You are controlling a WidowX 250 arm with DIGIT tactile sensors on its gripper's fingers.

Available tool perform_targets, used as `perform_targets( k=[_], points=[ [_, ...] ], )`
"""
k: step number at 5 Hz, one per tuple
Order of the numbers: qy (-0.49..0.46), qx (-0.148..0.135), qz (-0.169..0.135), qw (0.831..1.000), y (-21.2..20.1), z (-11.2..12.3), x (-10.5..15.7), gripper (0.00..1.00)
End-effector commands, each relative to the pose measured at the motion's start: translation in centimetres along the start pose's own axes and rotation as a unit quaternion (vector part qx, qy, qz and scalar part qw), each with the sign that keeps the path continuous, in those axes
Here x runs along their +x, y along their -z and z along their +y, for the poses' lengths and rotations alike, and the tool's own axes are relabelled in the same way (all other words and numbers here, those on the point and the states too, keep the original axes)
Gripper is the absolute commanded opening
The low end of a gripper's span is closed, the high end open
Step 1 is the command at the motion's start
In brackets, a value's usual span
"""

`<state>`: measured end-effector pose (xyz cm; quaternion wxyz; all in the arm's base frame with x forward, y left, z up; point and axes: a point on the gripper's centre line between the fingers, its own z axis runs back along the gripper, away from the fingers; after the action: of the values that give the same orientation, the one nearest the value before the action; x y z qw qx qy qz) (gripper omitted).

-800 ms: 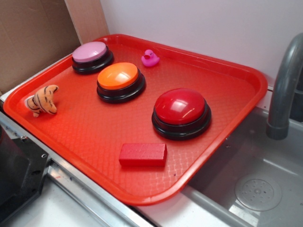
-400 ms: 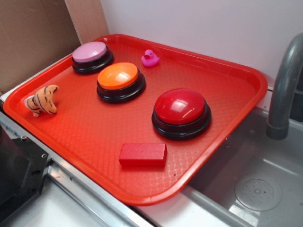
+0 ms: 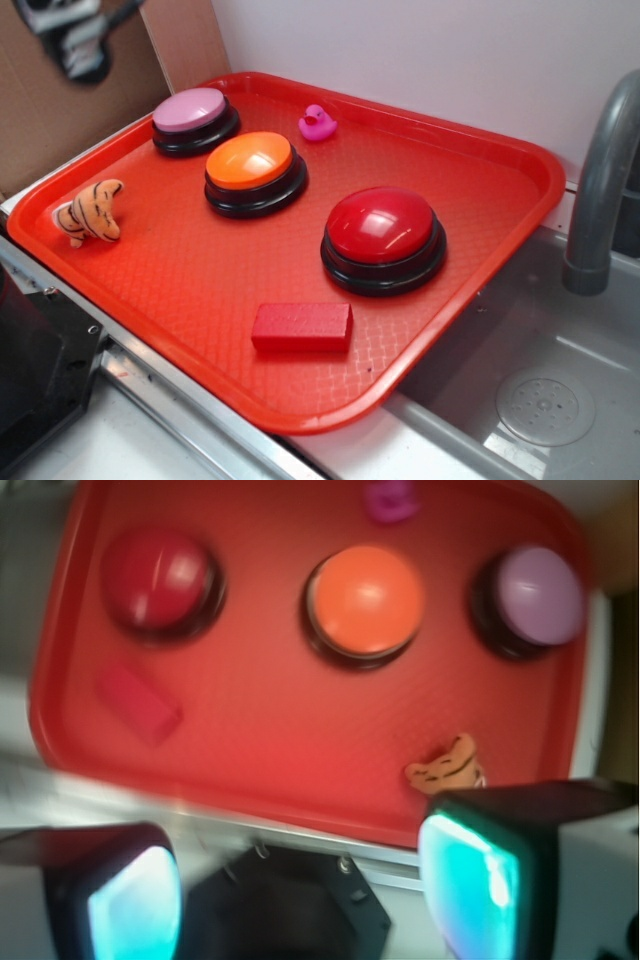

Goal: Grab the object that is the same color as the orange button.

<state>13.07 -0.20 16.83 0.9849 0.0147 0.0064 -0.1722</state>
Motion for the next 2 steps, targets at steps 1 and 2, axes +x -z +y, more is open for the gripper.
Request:
perform_targets(
  k=[1, 2],
  points=[
    [0.147, 0.007, 0.044, 0.988, 5.6, 5.1, -3.8, 1.00],
    [0.132, -0.016, 0.049, 0.990, 6.9, 7.4, -4.9, 1.00]
  ],
)
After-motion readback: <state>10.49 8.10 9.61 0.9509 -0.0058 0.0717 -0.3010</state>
